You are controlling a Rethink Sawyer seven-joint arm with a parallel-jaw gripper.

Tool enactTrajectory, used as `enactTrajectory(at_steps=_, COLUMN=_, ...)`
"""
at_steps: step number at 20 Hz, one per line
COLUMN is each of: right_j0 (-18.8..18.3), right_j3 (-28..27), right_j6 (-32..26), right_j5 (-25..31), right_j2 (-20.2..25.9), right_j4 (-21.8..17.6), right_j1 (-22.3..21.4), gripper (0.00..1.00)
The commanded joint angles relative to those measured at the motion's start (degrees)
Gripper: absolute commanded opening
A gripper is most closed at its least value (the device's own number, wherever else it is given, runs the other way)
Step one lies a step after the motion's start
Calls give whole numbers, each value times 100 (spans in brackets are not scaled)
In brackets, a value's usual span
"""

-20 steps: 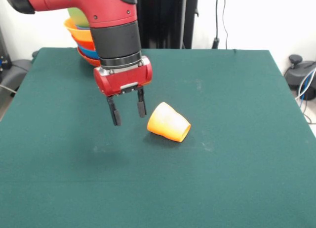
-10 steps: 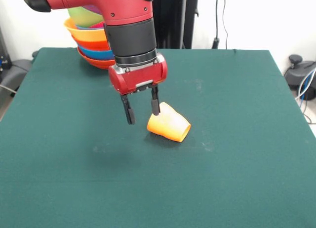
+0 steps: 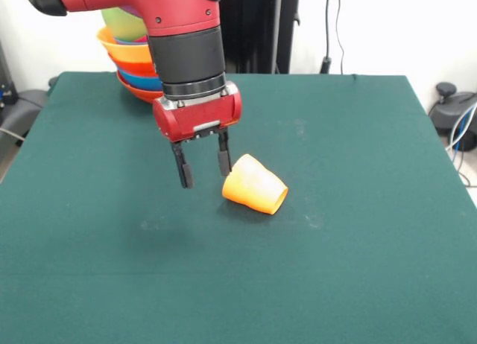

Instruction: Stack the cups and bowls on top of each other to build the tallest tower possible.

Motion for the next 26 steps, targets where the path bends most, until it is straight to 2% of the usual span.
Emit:
enactTrajectory(at_steps=1, right_j0=60, right_j3=224, right_j6=308, right_j5=-204, right_j2=-428, right_j4=-146, right_j1=287, gripper=100)
enactTrajectory(at_steps=5, right_j0=55, right_j3=426, right_j6=354, right_j5=-120, right_j2=-559, right_j4=-106, right_j1=195, gripper=100)
enactTrajectory(at_steps=11, right_j0=384, right_j3=1181, right_j6=1262, right_j5=-518, right_j2=-1120, right_j4=-90, right_j1=-468, gripper=100)
enactTrajectory(at_steps=20, right_j0=974, right_j3=1513, right_j6=1851, right_j5=-1224, right_j2=-1765, right_j4=7, right_j1=-572, gripper=100)
enactTrajectory(at_steps=24, right_j0=1219, right_j3=1449, right_j6=2048, right_j5=-1668, right_j2=-1961, right_j4=28, right_j1=-439, gripper=100)
enactTrajectory(at_steps=26, right_j0=1333, right_j3=1299, right_j6=2131, right_j5=-1945, right_j2=-2039, right_j4=13, right_j1=-241, gripper=100)
